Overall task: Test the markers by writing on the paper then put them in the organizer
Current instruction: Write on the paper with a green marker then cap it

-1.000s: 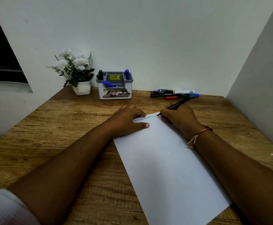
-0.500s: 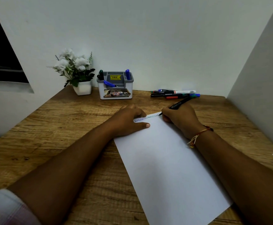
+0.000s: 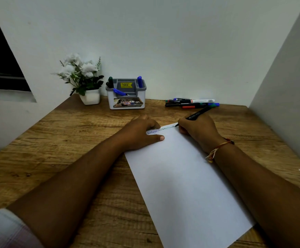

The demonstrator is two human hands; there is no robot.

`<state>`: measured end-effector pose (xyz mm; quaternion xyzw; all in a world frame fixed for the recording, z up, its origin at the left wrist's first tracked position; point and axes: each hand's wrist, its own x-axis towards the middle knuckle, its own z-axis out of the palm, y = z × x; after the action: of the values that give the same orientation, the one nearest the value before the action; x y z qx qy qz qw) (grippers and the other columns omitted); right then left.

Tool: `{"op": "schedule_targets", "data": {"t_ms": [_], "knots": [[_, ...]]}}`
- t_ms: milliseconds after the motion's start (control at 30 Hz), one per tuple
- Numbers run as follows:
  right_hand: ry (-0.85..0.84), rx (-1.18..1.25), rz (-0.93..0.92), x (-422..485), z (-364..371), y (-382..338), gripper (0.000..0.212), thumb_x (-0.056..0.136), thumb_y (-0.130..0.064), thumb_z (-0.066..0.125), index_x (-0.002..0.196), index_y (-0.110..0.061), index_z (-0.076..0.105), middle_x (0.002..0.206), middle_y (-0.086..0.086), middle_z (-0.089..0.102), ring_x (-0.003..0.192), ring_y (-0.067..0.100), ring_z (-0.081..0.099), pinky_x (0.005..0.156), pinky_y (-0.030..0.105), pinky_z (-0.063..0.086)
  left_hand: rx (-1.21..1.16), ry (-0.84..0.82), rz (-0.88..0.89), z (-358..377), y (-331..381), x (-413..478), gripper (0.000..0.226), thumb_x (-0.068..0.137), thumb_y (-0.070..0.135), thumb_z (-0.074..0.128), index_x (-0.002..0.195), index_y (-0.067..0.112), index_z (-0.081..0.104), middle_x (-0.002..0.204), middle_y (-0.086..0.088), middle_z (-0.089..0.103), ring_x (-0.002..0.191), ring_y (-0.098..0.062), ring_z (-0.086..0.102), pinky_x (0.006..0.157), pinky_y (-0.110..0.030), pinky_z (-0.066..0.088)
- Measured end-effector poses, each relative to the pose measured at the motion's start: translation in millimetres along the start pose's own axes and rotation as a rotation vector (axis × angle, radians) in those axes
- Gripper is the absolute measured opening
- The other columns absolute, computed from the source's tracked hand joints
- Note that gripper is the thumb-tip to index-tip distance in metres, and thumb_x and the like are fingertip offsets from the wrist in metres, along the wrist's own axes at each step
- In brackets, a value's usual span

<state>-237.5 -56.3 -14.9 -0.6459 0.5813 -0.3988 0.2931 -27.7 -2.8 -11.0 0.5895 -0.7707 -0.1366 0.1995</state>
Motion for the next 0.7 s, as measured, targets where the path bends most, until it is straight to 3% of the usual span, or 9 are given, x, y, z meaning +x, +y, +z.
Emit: {"op": "schedule_targets", "data": {"t_ms": [167, 333, 600, 700], "knots": [[0.016, -0.023, 0.016, 0.6, 0.0, -0.9, 0.037, 0.078, -0.025, 0.061, 0.041, -0.020, 0.060, 0.047, -0.006, 0.061, 0.051, 0.007, 0.055, 0.071, 0.035, 0.049, -0.002, 0.003, 0.005, 0.3, -0.4, -0.2, 0.044, 0.087, 0.052, 0.066, 0.126, 0.030, 0.063, 0.112, 0.006, 0.052, 0.107, -0.014, 0.050, 0.091, -0.037, 0.048], [0.014, 0.002, 0.004, 0.9, 1.3, 0.0, 0.025, 0.074, -0.021, 0.063, 0.050, -0.017, 0.062, 0.054, -0.003, 0.067, 0.057, 0.009, 0.059, 0.072, 0.037, 0.053, 0.002, 0.003, 0.010, 1.9, -3.4, 1.3, 0.045, 0.086, 0.053, 0.066, 0.126, 0.031, 0.063, 0.115, 0.005, 0.054, 0.108, -0.014, 0.050, 0.093, -0.039, 0.048], [0.048, -0.063, 0.055, 2.7, -0.5, -1.4, 0.030, 0.081, -0.023, 0.065, 0.052, -0.015, 0.063, 0.049, -0.006, 0.063, 0.060, 0.010, 0.061, 0.062, 0.028, 0.043, 0.005, 0.006, 0.006, 2.0, -3.9, 1.4, 0.045, 0.086, 0.054, 0.066, 0.125, 0.032, 0.063, 0.114, 0.007, 0.053, 0.107, -0.013, 0.050, 0.091, -0.036, 0.048], [0.061, 0.000, 0.076, 3.4, -0.7, -0.9, 0.027, 0.079, -0.025, 0.065, 0.054, -0.016, 0.067, 0.054, -0.004, 0.067, 0.066, 0.016, 0.066, 0.069, 0.037, 0.054, 0.009, 0.002, 0.010, 1.6, -2.9, 1.1, 0.046, 0.086, 0.054, 0.066, 0.126, 0.030, 0.063, 0.112, 0.007, 0.053, 0.106, -0.013, 0.051, 0.090, -0.036, 0.048]]}}
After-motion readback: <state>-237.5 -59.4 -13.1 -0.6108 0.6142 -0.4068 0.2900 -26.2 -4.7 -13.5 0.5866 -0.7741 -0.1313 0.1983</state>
